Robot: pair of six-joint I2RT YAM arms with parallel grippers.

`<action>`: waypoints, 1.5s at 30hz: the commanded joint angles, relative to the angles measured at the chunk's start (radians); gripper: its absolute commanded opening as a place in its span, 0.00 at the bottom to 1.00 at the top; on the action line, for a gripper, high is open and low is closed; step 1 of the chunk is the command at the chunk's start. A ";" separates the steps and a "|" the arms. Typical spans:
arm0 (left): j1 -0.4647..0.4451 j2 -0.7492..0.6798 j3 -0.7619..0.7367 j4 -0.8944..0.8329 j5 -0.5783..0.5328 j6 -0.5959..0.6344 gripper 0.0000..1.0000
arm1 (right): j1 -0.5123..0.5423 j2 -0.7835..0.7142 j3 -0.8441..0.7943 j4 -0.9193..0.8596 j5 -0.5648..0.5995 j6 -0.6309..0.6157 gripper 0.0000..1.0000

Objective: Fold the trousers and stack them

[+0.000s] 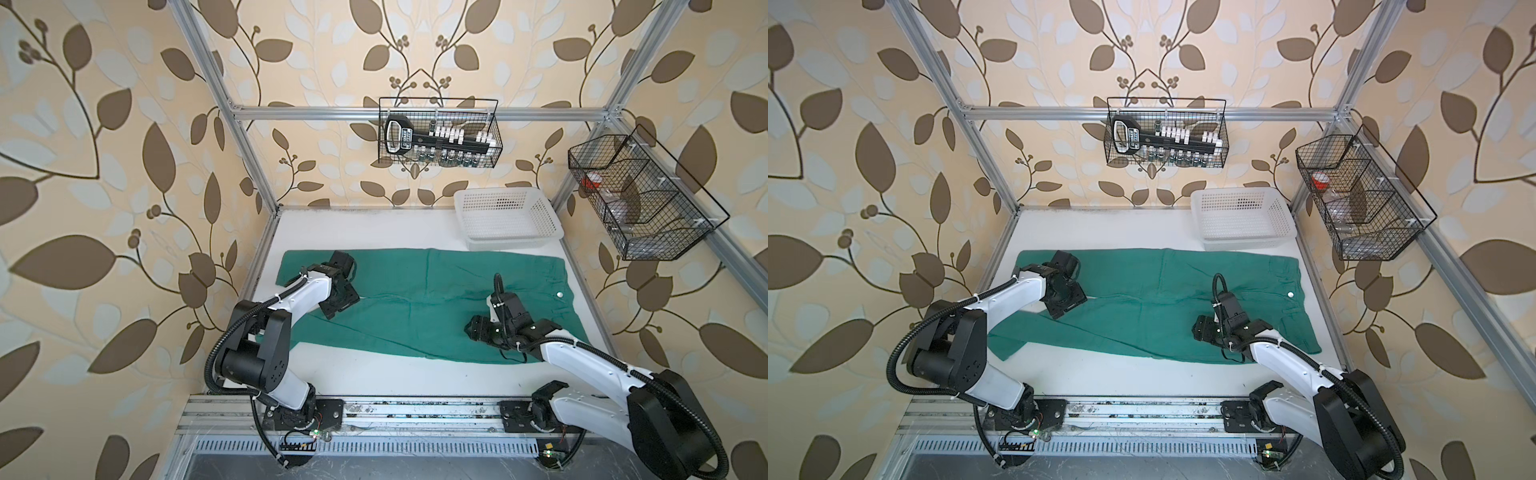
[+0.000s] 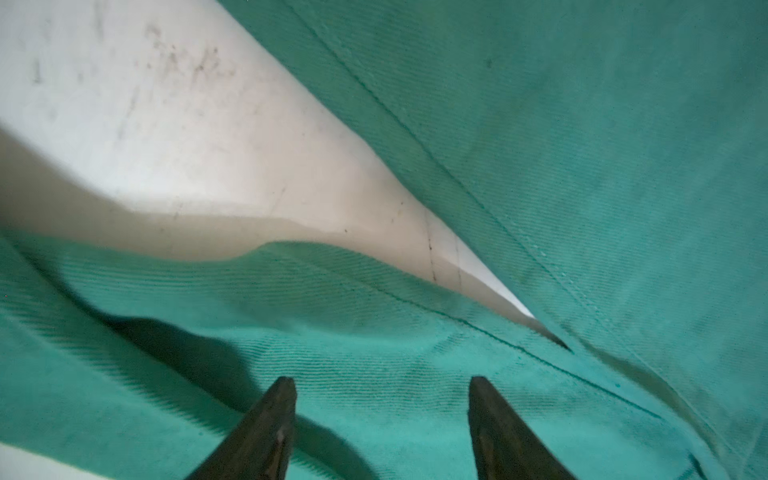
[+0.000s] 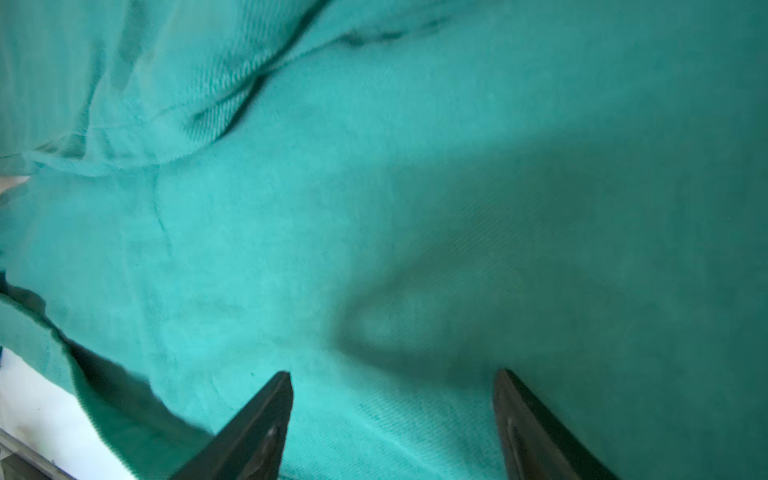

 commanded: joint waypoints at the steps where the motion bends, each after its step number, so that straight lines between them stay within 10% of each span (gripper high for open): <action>1: -0.010 -0.013 -0.018 0.005 -0.014 -0.034 0.67 | 0.019 -0.041 -0.063 -0.113 0.076 0.092 0.77; 20: 0.057 -0.038 0.019 -0.145 -0.237 -0.011 0.75 | 0.129 -0.128 -0.012 -0.409 0.198 0.520 0.77; 31: 0.206 -0.045 0.054 -0.235 -0.279 -0.162 0.75 | 0.102 -0.114 0.212 -0.401 0.234 0.335 0.79; 45: 0.269 -0.020 -0.059 -0.135 -0.241 -0.161 0.43 | 0.050 -0.077 0.249 -0.337 0.154 0.229 0.79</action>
